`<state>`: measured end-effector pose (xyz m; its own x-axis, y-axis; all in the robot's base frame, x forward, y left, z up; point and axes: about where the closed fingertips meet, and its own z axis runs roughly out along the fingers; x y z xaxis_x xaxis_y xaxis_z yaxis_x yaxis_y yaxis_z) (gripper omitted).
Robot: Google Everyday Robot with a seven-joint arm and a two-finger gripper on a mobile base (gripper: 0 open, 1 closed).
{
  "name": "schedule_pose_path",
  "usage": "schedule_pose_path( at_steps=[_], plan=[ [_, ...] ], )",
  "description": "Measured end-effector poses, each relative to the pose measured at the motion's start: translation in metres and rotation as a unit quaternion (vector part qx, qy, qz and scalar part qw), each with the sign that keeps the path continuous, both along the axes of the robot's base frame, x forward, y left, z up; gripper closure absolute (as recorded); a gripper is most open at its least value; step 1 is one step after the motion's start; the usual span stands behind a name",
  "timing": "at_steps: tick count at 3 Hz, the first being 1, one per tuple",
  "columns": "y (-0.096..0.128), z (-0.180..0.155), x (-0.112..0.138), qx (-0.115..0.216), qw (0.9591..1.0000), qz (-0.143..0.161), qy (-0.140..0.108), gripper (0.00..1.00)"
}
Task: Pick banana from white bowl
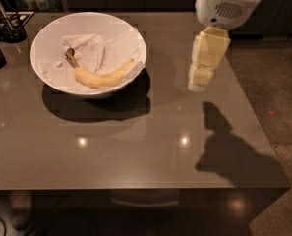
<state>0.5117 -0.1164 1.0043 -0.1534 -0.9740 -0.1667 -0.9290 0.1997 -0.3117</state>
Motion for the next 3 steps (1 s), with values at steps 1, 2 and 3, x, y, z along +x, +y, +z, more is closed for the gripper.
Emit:
schedule_pose_path(
  at_steps=[1,2,3],
  plan=[
    [0.032,-0.006,0.027,-0.003,0.9999,0.008,0.005,0.0],
    [0.063,-0.012,0.044,0.006,0.9988,0.044,0.023,0.0],
    [0.066,-0.011,0.047,0.011,0.9989,0.044,0.014,0.0]
  ],
)
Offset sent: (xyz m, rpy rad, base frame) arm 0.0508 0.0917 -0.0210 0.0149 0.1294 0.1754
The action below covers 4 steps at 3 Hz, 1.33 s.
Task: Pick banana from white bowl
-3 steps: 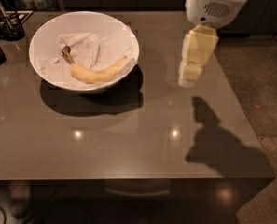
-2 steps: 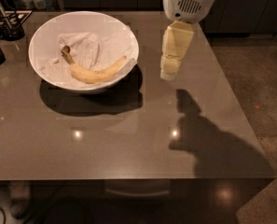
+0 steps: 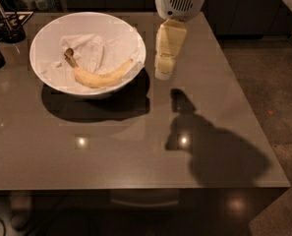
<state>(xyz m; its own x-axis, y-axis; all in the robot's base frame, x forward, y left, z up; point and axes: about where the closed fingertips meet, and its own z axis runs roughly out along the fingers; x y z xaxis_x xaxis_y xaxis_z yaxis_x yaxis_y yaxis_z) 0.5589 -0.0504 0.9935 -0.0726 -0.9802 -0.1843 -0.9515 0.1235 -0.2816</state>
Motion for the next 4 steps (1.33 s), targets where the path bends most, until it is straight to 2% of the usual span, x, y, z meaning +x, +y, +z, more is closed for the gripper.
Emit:
schedule_pose_path(
  at_steps=[1,2,3,4],
  plan=[
    [0.027,-0.013,0.021,0.011,0.9999,0.001,0.004,0.0],
    [0.055,-0.028,0.045,-0.006,0.9999,0.012,0.01,0.0],
    [0.089,-0.045,0.065,-0.023,0.9988,0.036,0.022,0.0],
    [0.088,-0.043,0.067,-0.015,0.9992,0.034,0.013,0.0]
  ],
)
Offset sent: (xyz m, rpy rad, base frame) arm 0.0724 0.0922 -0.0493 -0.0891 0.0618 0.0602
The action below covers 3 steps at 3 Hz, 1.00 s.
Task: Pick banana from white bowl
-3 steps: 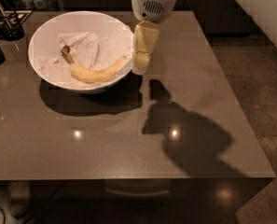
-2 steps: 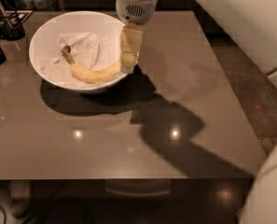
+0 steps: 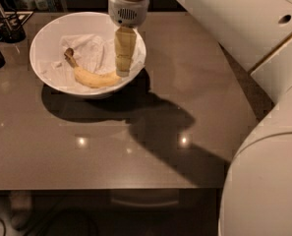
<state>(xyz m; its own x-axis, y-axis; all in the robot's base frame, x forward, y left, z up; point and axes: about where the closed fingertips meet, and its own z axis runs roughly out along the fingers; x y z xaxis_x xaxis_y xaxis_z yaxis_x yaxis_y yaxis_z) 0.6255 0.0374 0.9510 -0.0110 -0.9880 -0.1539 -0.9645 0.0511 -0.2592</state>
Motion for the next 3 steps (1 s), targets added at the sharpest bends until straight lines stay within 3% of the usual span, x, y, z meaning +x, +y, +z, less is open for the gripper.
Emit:
schedule_pose_path(
  at_steps=[3],
  plan=[
    [0.036,-0.04,0.02,-0.001,0.9998,0.017,0.004,0.02]
  ],
)
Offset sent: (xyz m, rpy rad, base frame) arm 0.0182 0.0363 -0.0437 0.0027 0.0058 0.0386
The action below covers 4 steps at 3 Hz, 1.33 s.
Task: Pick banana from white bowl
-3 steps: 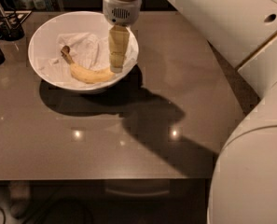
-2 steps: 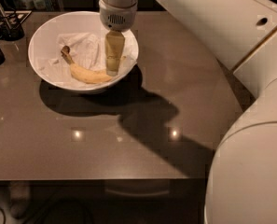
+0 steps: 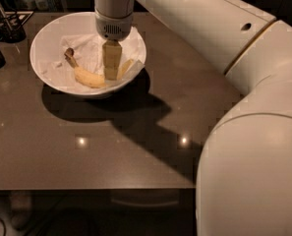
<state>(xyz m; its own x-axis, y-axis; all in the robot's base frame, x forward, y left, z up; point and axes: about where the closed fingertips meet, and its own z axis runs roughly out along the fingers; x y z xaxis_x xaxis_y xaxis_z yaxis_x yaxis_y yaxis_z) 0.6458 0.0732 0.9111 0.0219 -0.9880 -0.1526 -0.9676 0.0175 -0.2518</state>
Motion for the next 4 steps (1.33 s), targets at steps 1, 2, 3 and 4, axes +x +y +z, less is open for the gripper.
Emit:
schedule_pose_path(
  at_steps=[1,2,3,4],
  plan=[
    [0.008,-0.007,0.006,-0.004,0.9999,0.007,0.008,0.03],
    [0.013,-0.012,0.013,-0.003,0.9998,0.014,0.015,0.05],
    [0.013,-0.018,0.019,0.003,0.9996,0.012,0.026,0.22],
    [0.014,-0.024,0.022,0.005,0.9993,0.011,0.035,0.37]
  ],
)
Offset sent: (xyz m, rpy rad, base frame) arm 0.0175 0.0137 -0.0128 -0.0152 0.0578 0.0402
